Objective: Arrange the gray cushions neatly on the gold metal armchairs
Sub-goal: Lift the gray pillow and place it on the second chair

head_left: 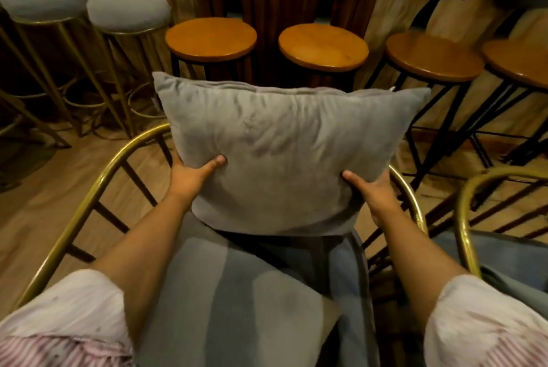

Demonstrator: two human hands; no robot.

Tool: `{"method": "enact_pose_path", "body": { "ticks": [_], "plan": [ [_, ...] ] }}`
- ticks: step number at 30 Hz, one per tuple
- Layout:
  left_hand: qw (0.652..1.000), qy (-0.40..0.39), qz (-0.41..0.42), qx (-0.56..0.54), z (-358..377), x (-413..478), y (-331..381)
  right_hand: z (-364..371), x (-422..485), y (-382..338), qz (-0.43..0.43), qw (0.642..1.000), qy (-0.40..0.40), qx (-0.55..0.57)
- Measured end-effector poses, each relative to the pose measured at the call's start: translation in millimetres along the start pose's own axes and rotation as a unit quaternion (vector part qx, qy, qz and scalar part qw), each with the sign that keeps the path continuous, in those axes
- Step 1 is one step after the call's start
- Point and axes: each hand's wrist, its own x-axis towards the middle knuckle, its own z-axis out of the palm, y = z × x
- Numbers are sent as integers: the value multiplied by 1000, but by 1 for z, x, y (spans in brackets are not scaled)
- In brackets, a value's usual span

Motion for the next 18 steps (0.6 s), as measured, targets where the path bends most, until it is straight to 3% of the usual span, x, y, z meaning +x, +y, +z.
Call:
{"method": "enact_pose_path", "body": {
  "ticks": [11, 15, 18],
  "plan": [
    [992, 27, 123, -20, -42, -99, 166, -58, -122, -157, -124, 988, 70, 57],
    [993, -14, 113, -7, -32, -144, 190, -96, -177, -162, -152, 978, 134, 39],
    [996, -68, 61, 20, -5, -178, 198, -133, -214, -154, -137, 969, 198, 49]
  ]
}}
